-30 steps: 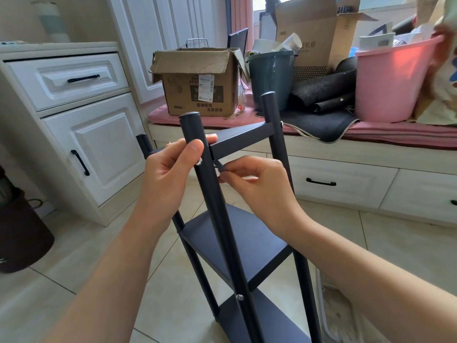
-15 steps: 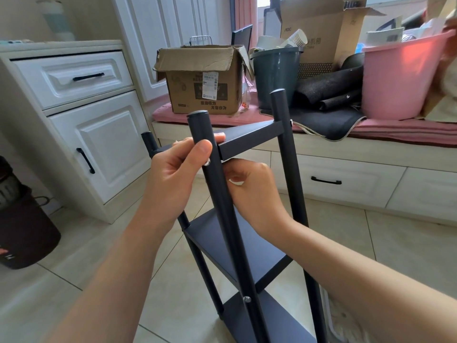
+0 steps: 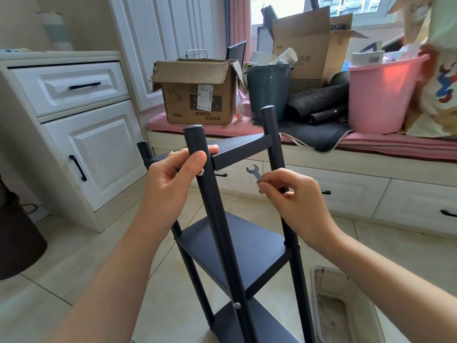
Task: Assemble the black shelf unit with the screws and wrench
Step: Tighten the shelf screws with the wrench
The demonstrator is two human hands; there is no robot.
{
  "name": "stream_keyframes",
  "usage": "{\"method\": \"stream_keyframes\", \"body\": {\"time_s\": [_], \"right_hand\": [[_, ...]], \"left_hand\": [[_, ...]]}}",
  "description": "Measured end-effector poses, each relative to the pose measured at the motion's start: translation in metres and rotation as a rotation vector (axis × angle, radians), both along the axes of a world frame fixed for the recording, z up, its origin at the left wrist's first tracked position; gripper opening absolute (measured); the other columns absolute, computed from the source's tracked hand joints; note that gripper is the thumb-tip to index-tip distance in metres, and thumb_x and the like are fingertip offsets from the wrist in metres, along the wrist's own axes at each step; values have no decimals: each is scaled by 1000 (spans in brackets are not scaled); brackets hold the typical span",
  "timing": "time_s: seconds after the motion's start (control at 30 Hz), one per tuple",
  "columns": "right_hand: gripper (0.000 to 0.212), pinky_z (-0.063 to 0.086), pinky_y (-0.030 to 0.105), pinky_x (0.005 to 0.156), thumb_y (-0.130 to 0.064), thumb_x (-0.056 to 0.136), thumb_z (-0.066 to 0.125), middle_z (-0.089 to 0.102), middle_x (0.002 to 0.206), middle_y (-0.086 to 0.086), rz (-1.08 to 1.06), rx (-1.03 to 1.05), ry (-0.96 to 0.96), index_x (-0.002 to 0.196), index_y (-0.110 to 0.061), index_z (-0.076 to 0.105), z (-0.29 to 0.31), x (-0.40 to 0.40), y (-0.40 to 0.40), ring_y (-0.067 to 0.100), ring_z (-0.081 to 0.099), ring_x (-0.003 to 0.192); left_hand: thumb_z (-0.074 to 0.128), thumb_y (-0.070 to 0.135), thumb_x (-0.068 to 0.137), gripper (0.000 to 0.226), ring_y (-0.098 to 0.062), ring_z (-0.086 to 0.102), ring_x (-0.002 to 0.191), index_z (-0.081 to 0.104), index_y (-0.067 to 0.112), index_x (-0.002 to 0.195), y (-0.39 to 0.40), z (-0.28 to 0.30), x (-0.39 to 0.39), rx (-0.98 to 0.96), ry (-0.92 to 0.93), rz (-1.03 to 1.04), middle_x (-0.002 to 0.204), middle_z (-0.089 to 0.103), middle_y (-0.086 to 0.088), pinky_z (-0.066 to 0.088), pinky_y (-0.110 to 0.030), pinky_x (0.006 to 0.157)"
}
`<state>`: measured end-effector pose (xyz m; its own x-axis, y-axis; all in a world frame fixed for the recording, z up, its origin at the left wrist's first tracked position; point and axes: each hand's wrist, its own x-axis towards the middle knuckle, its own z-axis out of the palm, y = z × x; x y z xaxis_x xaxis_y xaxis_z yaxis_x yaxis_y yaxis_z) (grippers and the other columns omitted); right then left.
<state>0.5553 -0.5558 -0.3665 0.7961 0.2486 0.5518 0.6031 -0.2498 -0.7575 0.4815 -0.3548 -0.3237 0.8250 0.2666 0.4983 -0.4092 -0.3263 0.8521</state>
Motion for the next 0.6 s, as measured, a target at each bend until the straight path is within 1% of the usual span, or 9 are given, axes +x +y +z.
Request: {"method": "stream_keyframes", "body": {"time_s": [0.1, 0.17, 0.23, 0.33, 0.37, 0.43, 0.47, 0.5, 0.6], "right_hand": [[10, 47, 16, 63, -12, 88, 72, 66, 83, -12, -81, 44, -12, 86, -22, 71, 3, 4, -13, 6, 59, 77], [11, 45, 16, 65, -14, 87, 73, 61, 91, -10, -119, 74, 17, 85, -25, 70, 4, 9, -19, 7, 58, 80], [13, 47, 19, 69, -16, 87, 74, 58, 98, -7, -120, 101, 54, 83, -28, 70, 4, 11, -23, 14, 60, 87], [19, 51, 20, 76, -15, 86, 74, 62, 103, -3, -91, 130, 74, 80, -32, 69, 3, 13, -23, 16, 63, 94], [19, 52, 20, 80, -14, 86, 74, 64, 105, -3, -68, 149, 92, 79, -31, 70, 4, 13, -23, 15, 65, 95], [19, 52, 19, 81, -14, 87, 73, 69, 104, -4, 11, 223, 190, 76, -30, 71, 4, 14, -23, 13, 69, 92], [19, 51, 19, 77, -15, 88, 72, 70, 101, -5, 49, 248, 242, 75, -28, 71, 5, 15, -23, 12, 70, 87], [18, 51, 21, 74, -16, 89, 72, 71, 97, -4, 72, 252, 272, 75, -27, 70, 4, 15, -22, 12, 71, 84], [19, 51, 28, 73, -16, 90, 71, 70, 92, 6, 91, 258, 297, 74, -27, 68, 6, 17, -22, 19, 73, 90]], "left_hand": [[57, 46, 89, 25, 4, 59, 104, 77, 41, 103, -1, 1, -3, -5, -1, -19, 109, 74, 16, 33, 6, 79], [62, 53, 82, 27, -1, 59, 108, 76, 45, 104, -2, 2, -6, 23, 3, -51, 111, 73, 17, 38, 1, 84], [68, 58, 72, 32, -3, 60, 107, 72, 55, 104, -2, 1, -9, 85, 11, -58, 108, 72, 20, 45, -12, 88], [82, 55, 64, 46, 0, 60, 106, 66, 63, 107, -3, -1, -10, 201, 8, -20, 103, 70, 25, 42, -35, 105], [87, 52, 62, 53, -1, 59, 109, 64, 64, 108, -3, -2, -11, 233, 10, -7, 104, 69, 26, 41, -35, 107], [92, 45, 61, 63, -1, 56, 110, 60, 65, 111, -4, -2, -10, 296, 18, 10, 109, 64, 29, 43, -17, 97], [92, 42, 60, 66, 0, 54, 111, 59, 64, 113, -4, -3, -9, 327, 15, 18, 111, 62, 28, 40, -8, 91], [88, 40, 61, 66, -1, 53, 113, 58, 62, 115, -5, -3, -9, 354, 10, 25, 114, 61, 27, 38, -3, 88], [82, 41, 65, 64, -4, 48, 125, 54, 58, 120, -5, -6, -7, 394, 8, 32, 123, 58, 25, 34, -3, 93]]}}
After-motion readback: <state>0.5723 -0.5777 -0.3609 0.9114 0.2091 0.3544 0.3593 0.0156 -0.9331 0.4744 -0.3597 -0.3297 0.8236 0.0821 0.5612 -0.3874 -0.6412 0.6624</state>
